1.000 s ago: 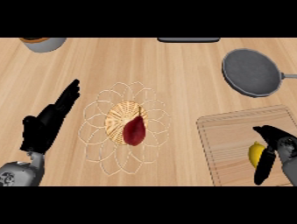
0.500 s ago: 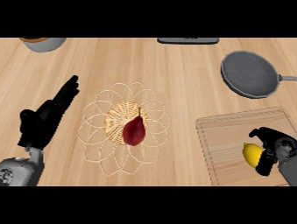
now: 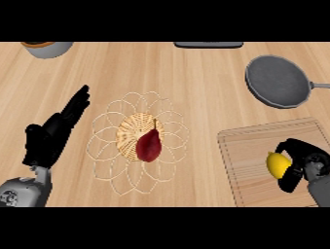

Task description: Pick the lemon from the cutting board and place it in the pan

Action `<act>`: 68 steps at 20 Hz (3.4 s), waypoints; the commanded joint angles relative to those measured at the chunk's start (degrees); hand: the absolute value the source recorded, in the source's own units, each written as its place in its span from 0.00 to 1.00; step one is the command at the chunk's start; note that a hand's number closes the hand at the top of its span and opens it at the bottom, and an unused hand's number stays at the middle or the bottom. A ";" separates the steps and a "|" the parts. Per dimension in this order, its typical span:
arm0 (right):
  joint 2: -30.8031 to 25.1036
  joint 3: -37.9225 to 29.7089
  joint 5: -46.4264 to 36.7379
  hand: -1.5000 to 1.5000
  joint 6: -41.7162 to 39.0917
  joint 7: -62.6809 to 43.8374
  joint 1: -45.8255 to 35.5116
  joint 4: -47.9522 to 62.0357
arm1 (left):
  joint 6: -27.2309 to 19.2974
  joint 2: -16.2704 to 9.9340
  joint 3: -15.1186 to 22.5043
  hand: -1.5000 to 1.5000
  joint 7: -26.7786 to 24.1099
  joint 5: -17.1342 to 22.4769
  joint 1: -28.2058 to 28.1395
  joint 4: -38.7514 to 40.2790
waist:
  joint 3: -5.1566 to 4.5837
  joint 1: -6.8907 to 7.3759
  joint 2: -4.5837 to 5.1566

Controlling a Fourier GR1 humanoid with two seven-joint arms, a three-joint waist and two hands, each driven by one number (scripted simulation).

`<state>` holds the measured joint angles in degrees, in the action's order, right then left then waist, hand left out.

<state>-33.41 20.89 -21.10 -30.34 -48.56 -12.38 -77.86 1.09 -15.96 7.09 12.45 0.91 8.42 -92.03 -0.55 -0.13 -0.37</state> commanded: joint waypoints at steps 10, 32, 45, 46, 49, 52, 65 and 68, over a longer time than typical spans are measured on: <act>4.80 9.58 -18.69 1.00 20.93 15.41 -3.28 -31.32 | -0.27 0.60 -0.37 0.50 -1.64 -1.19 -2.38 0.29 | 0.67 -0.99 -0.96; 11.04 -12.39 -13.30 1.00 43.60 40.22 0.95 -15.67 | 2.84 2.23 -2.24 0.50 0.61 -2.20 -1.39 -1.72 | 0.58 0.48 0.41; 9.14 -27.01 -12.83 1.00 55.21 65.25 -22.37 33.17 | 3.88 3.40 -3.79 0.50 -1.45 -2.73 2.91 3.65 | 0.66 1.83 1.04; 9.66 -27.43 -13.15 1.00 56.18 67.00 -23.97 37.16 | 3.94 4.05 -3.48 0.50 -0.28 -2.54 3.01 3.83 | 0.65 1.76 0.99; 11.14 -28.83 -13.70 1.00 59.35 70.78 -29.33 46.37 | 6.31 2.36 -5.16 0.50 -0.01 -1.03 4.84 3.69 | 0.66 2.03 1.07; 6.06 -32.86 -11.44 1.00 57.91 76.64 -32.50 53.55 | 3.94 5.46 -1.39 0.50 -1.05 -4.00 1.87 1.58 | 0.74 2.89 1.40; 3.28 -31.46 -15.95 0.00 50.79 66.62 -40.50 71.70 | 5.39 4.91 -2.70 0.50 0.31 -3.35 5.71 2.72 | 0.81 4.68 2.43; 3.33 -34.21 -13.13 0.00 50.01 71.76 -39.01 71.05 | 4.92 5.83 -1.58 0.50 -1.33 -4.31 4.85 2.86 | 0.98 5.09 2.87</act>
<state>-30.21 -12.16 -35.26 21.84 21.52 -51.26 -8.26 6.24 -11.04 4.80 11.62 -2.93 12.63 -90.01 0.30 4.72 2.14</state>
